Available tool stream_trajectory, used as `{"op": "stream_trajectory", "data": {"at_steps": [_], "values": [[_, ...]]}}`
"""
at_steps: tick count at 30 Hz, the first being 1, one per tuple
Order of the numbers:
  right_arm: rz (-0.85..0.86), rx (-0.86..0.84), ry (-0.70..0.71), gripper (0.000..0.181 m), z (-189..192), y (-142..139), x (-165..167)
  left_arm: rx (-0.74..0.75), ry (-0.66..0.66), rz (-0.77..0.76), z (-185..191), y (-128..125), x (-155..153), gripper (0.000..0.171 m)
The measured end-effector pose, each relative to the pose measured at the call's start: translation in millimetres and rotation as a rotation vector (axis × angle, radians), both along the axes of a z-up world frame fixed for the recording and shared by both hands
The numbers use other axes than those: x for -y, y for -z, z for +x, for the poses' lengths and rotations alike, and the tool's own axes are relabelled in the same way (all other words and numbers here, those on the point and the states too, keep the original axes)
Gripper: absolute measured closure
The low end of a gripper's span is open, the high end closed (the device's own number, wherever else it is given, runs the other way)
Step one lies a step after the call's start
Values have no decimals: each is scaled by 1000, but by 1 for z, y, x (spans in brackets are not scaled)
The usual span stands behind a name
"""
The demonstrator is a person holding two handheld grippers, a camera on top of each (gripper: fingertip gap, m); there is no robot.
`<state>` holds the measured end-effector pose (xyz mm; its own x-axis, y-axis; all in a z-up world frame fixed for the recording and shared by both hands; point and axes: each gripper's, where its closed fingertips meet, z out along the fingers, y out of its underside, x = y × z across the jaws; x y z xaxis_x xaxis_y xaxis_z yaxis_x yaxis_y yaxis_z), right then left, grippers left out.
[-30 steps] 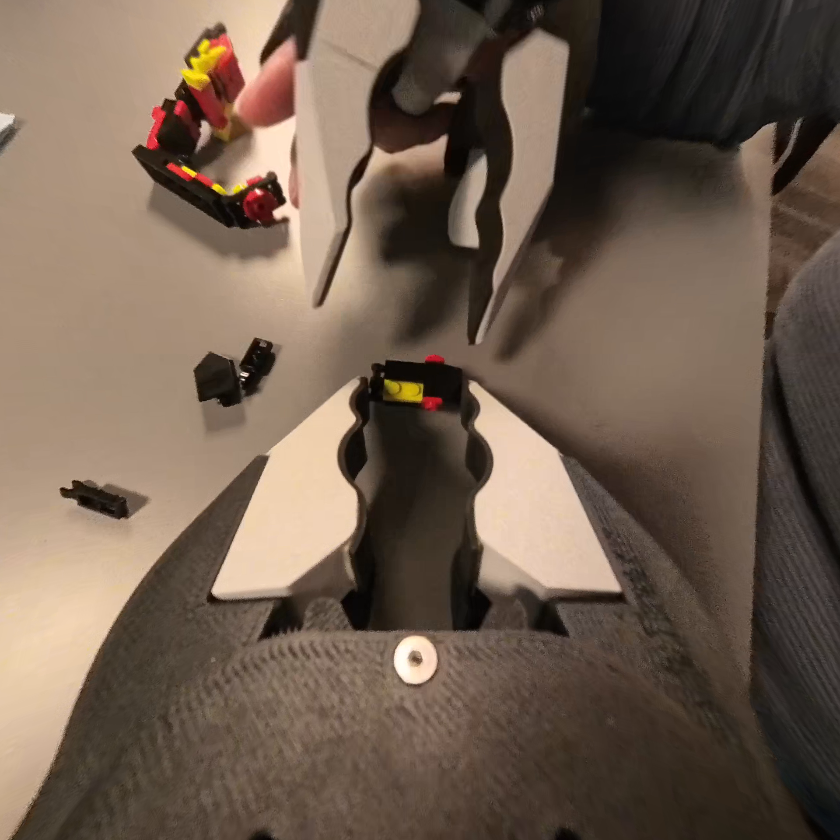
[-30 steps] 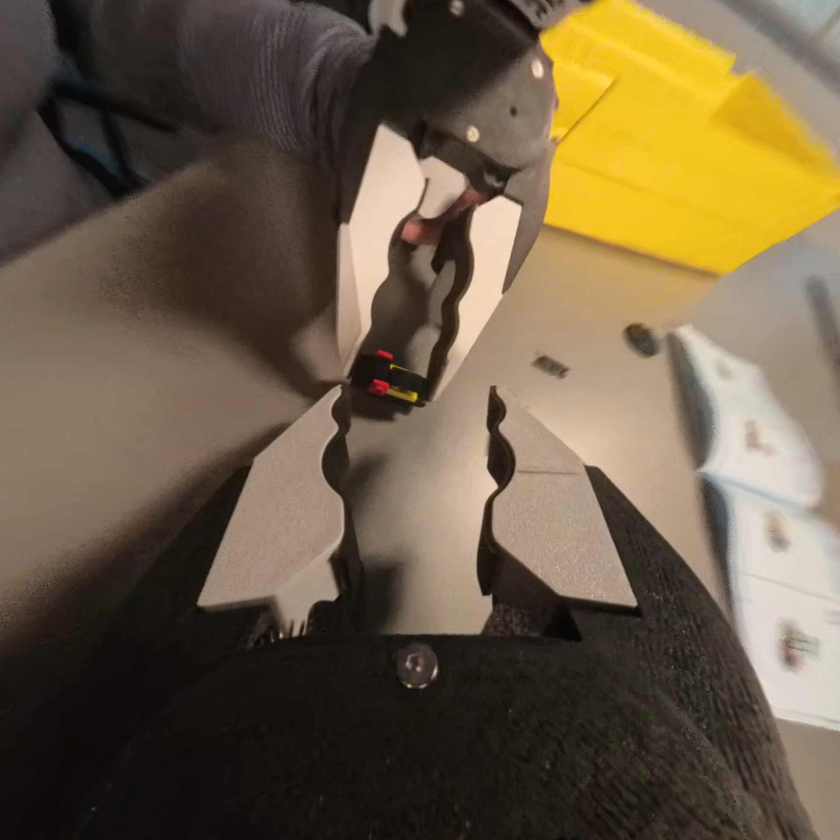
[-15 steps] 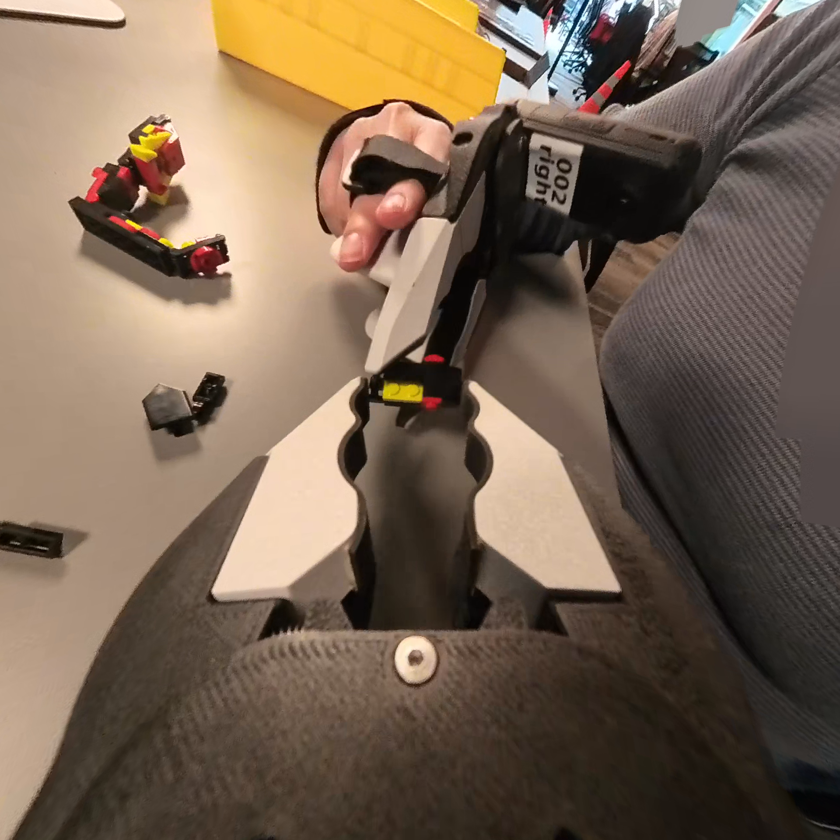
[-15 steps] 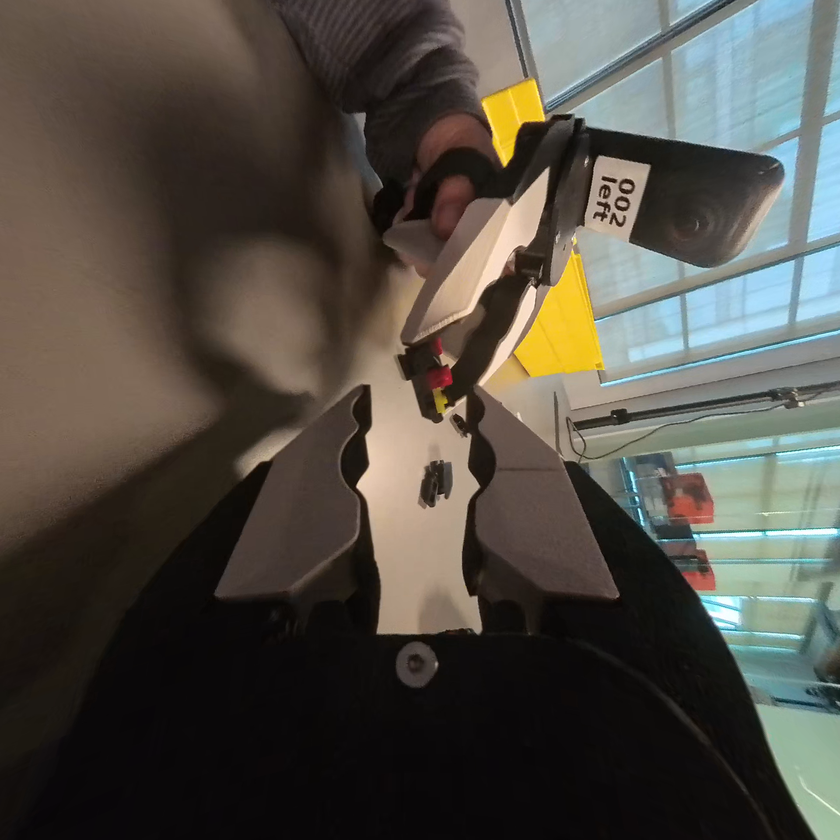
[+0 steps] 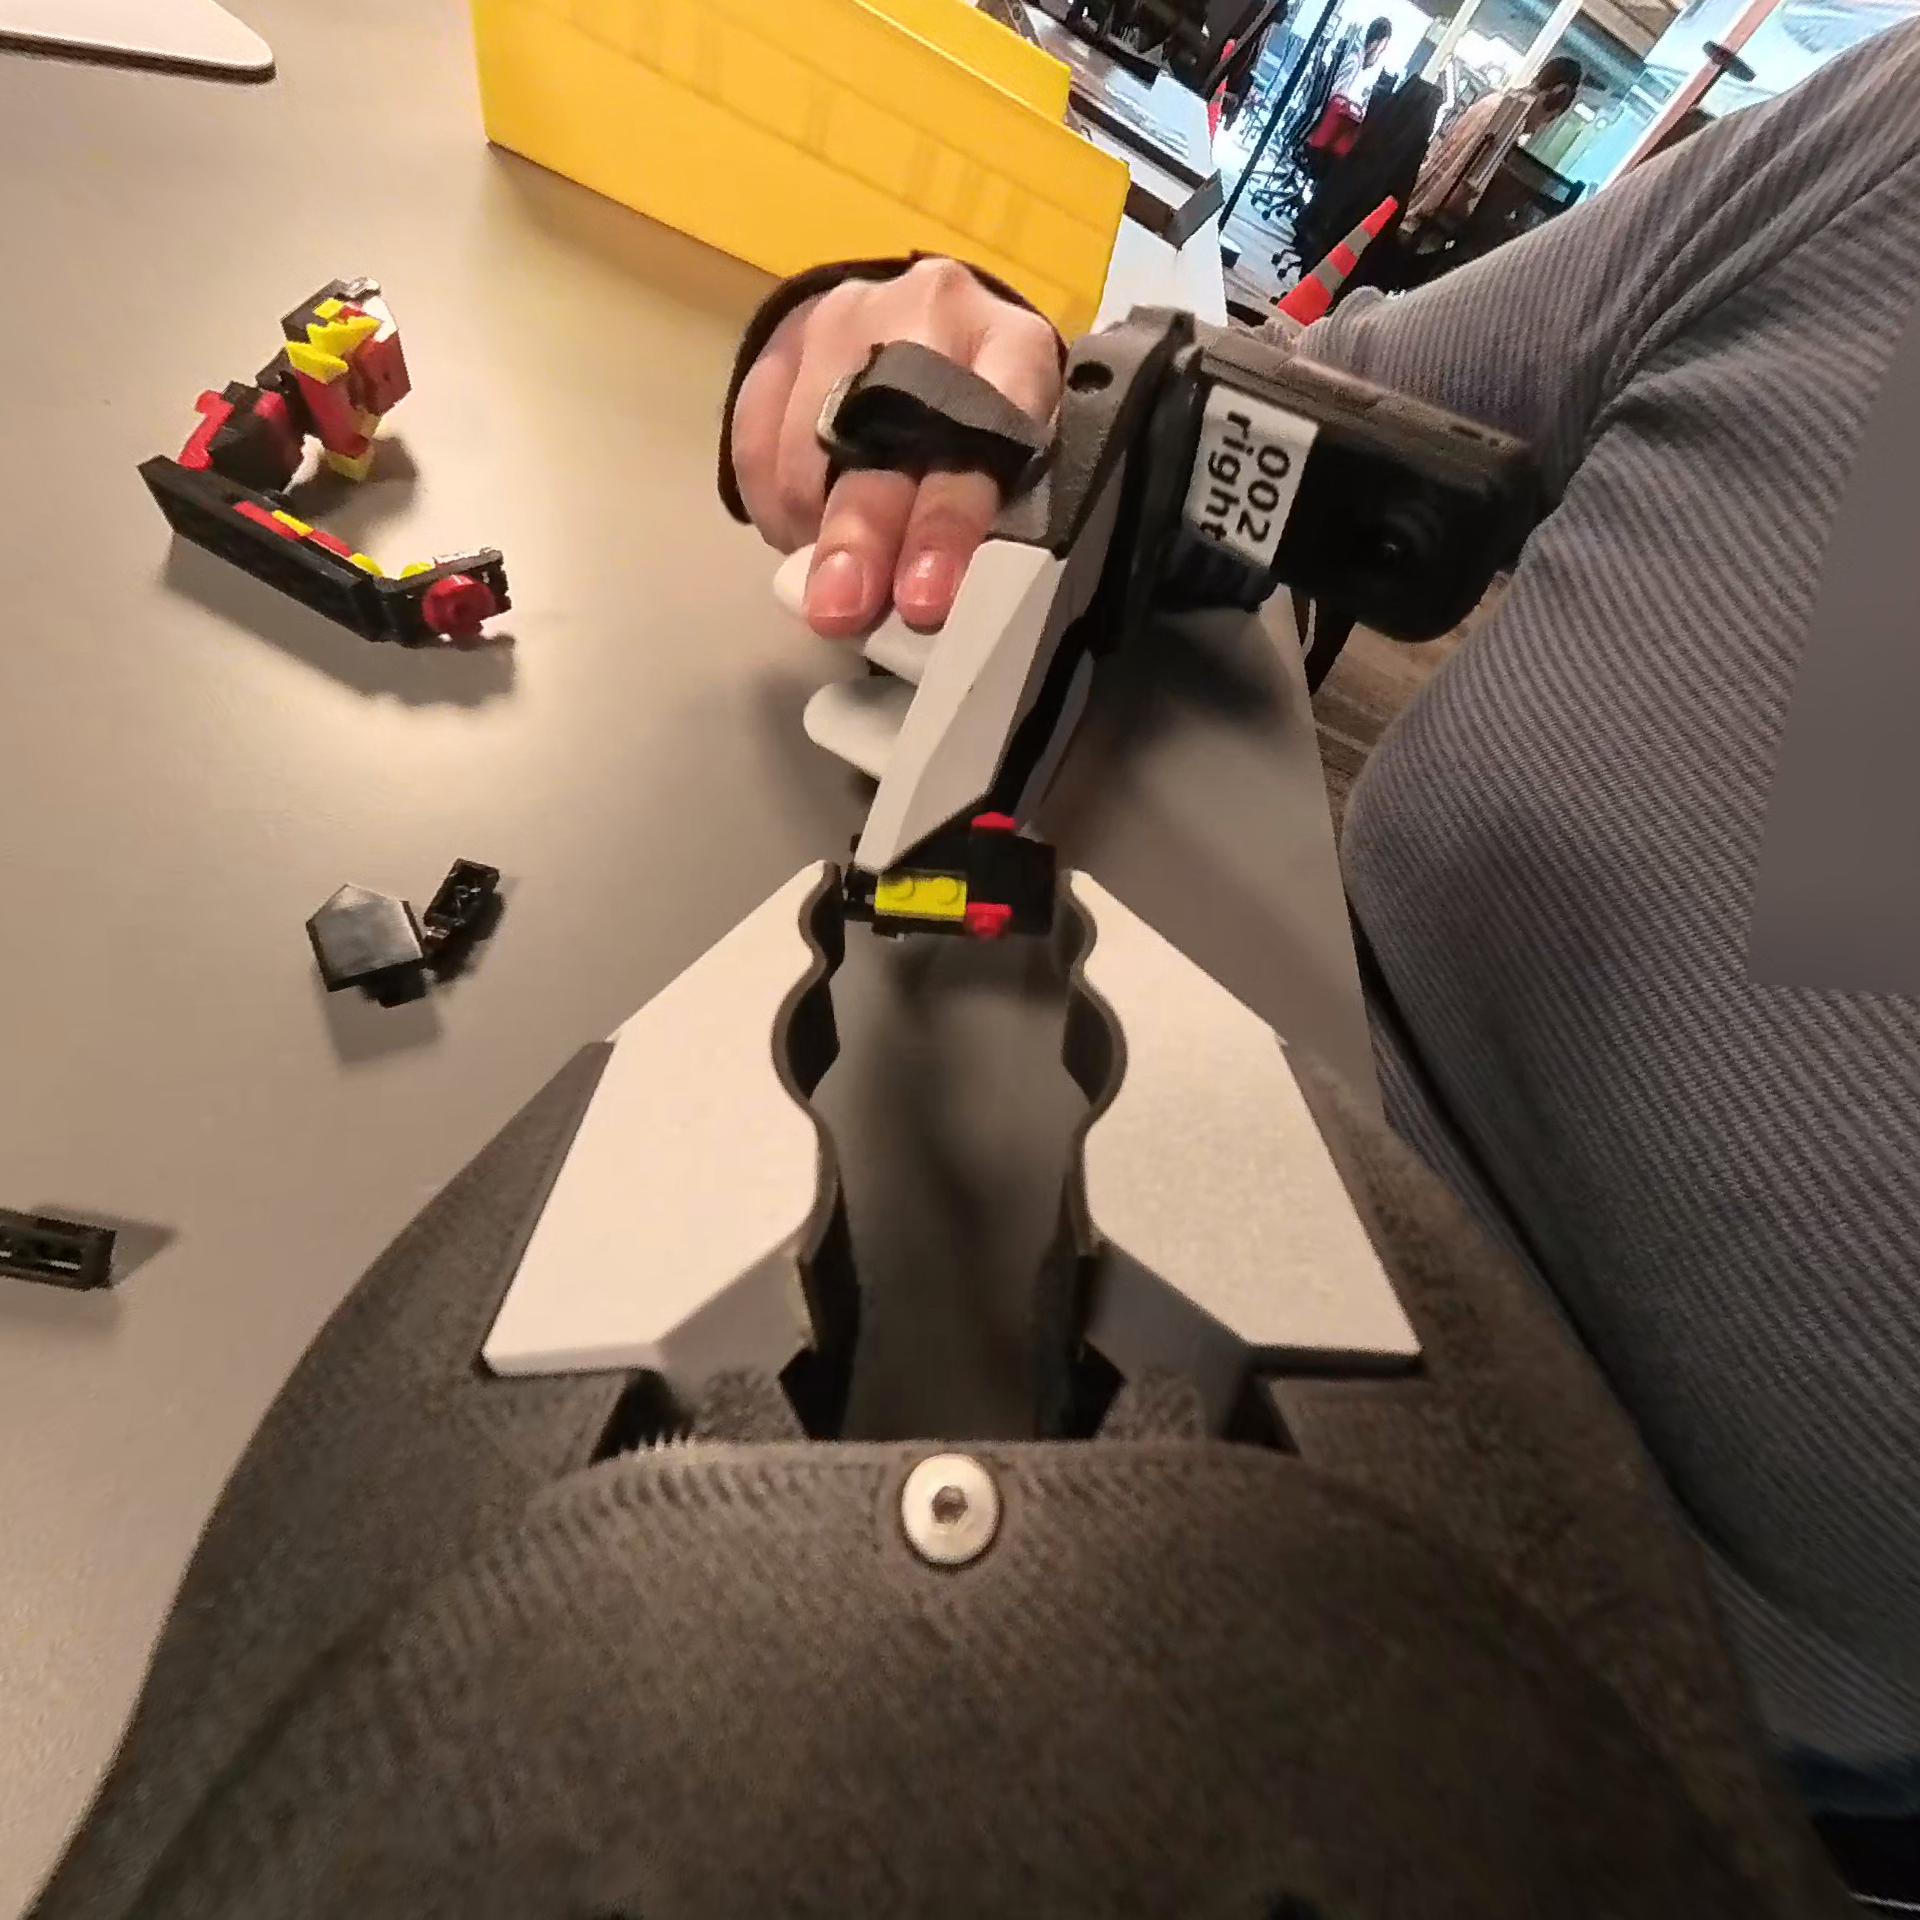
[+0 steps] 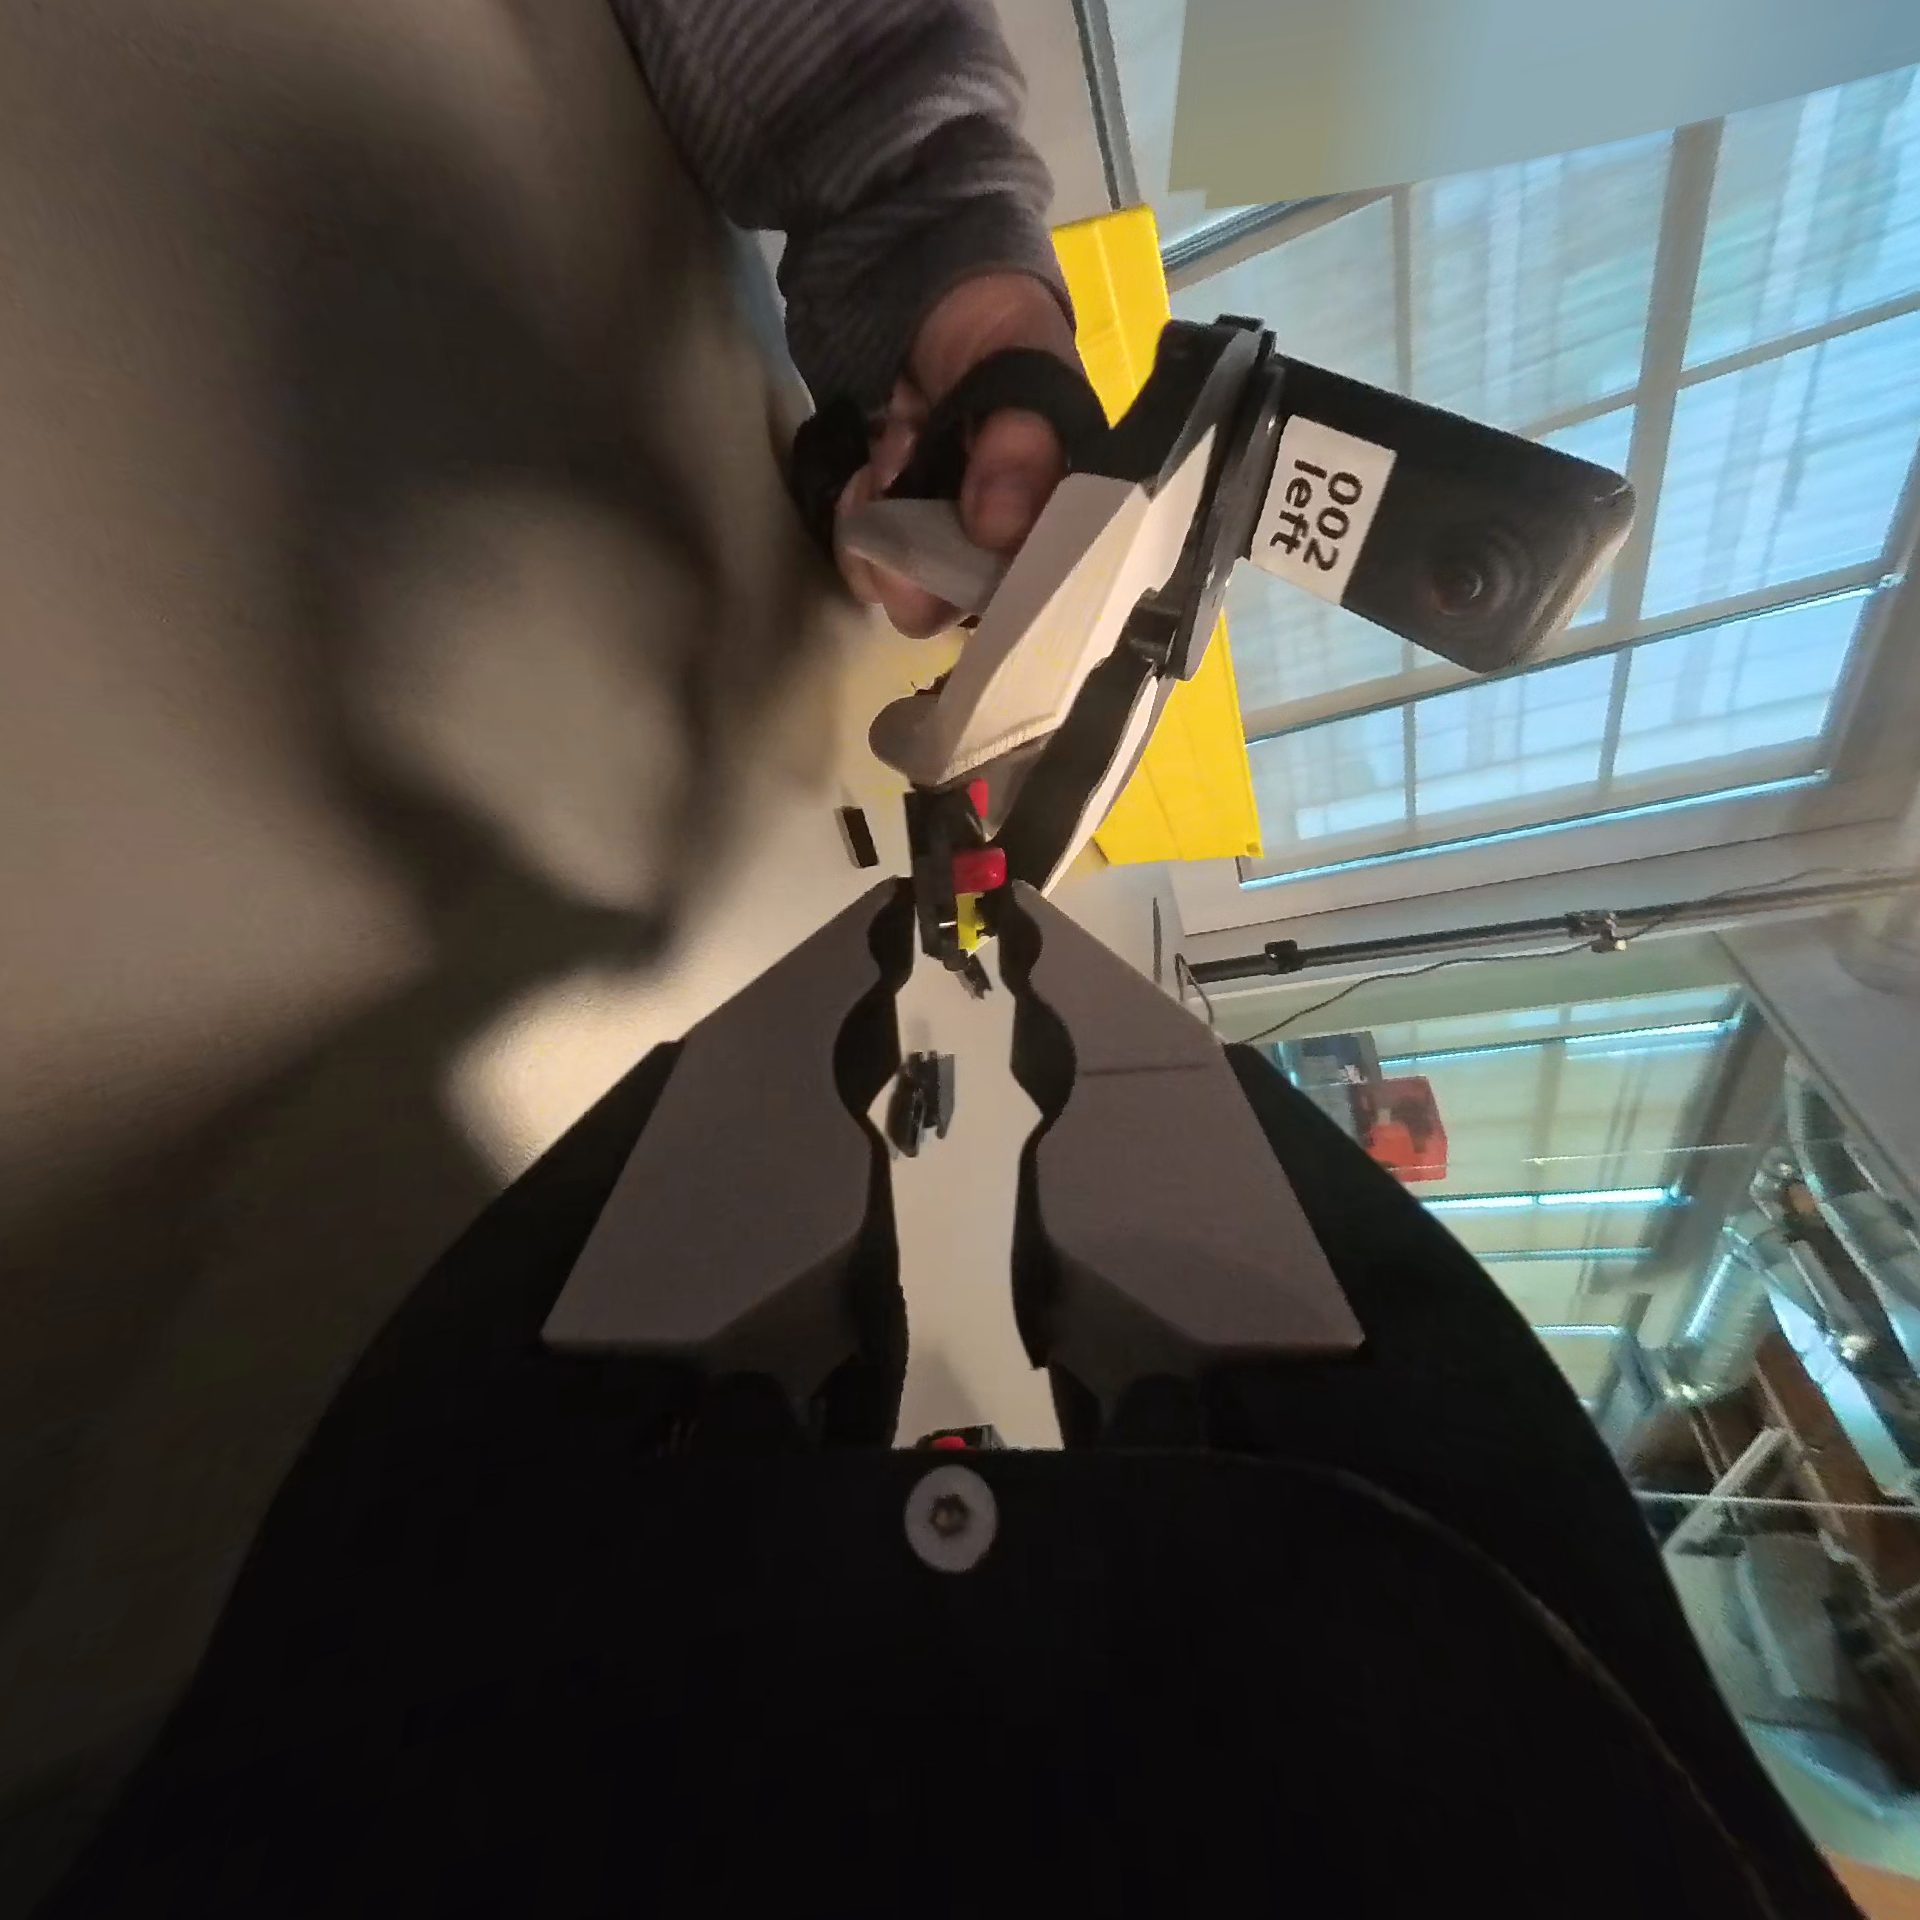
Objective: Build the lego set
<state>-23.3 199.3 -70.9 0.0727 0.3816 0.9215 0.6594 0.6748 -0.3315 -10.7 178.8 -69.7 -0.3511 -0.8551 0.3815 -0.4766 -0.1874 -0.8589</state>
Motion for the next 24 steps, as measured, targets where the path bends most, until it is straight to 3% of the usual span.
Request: {"op": "stream_trajectory", "data": {"at_steps": [10,16,18,20,22,24], "values": [[54,39,13,169,0,-2,1,13,8,-6,-1,-2,2,132],[24,21,86,169,4,-6,-8,56,-65,2,2,-7,-7,130],[-32,11,134,169,10,-5,-16,94,-126,123,4,-8,-13,111],[-84,33,186,169,15,1,-23,143,-208,396,4,-8,-23,109],[-125,57,224,168,19,7,-28,174,-258,719,4,-9,-28,114],[-167,79,255,168,21,12,-30,163,-249,926,7,-4,-25,123]]}}
